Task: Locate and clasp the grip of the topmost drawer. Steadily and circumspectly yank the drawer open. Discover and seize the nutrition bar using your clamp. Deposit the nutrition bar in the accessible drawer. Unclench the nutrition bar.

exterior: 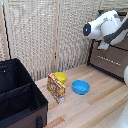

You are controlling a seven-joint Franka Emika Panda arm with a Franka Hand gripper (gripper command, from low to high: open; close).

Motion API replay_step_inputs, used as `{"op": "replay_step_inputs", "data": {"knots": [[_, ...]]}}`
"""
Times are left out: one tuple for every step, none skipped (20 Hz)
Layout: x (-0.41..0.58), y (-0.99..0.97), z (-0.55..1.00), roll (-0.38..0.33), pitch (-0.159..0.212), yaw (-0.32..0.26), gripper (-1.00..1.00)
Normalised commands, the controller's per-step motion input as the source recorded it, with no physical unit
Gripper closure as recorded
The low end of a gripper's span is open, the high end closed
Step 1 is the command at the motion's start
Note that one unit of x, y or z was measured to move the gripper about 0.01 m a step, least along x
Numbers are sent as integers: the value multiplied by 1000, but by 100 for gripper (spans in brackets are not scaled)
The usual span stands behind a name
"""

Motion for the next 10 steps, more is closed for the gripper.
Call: {"op": "replay_step_inputs", "data": {"knots": [[0, -177, 0, 32, 4, -57, 100], [0, -234, 0, 52, 3, -47, 100], [0, -317, 0, 86, 19, -41, 100], [0, -443, 0, 115, 23, -21, 100], [0, -451, 0, 116, 21, -19, 100], [0, -431, 0, 121, 20, -21, 100], [0, -351, 0, 127, 20, -13, 100], [0, -269, 0, 97, 32, -15, 100], [0, -229, 0, 56, 33, -50, 100], [46, -157, 11, 31, 42, -52, 100]]}}
